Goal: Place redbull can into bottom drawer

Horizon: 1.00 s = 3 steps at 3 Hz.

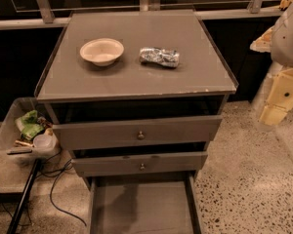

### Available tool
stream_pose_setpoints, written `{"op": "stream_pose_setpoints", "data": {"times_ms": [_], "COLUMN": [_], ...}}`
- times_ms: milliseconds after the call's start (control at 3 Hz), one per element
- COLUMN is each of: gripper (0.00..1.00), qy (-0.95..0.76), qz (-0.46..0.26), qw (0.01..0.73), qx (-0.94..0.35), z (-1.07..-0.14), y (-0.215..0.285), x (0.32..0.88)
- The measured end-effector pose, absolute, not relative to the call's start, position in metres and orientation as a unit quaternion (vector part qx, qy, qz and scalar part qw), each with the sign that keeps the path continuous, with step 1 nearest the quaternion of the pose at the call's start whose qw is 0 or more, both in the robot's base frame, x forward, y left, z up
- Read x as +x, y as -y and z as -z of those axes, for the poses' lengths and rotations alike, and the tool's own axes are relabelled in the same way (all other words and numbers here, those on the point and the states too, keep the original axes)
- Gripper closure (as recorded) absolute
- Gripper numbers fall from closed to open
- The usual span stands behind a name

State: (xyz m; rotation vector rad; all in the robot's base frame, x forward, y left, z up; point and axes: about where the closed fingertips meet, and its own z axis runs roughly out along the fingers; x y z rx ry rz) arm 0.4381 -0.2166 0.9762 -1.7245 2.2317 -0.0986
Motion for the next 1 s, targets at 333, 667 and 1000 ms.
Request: {"op": "stream_pose_setpoints", "data": {"times_ms": [333,667,1000], "gripper": [0.00,0.00,0.00], "qy": [-0.781,-0.775,-0.760], "qz": [0.035,0.038,0.033], "qw": [0.159,0.165,0.195], "qx": [-0.603,-0.609,-0.619], "z": [-0.976,-0.978,-0.980], "y": [0.217,0.209,0.197], "x": [0.438,0.453,0.481]}}
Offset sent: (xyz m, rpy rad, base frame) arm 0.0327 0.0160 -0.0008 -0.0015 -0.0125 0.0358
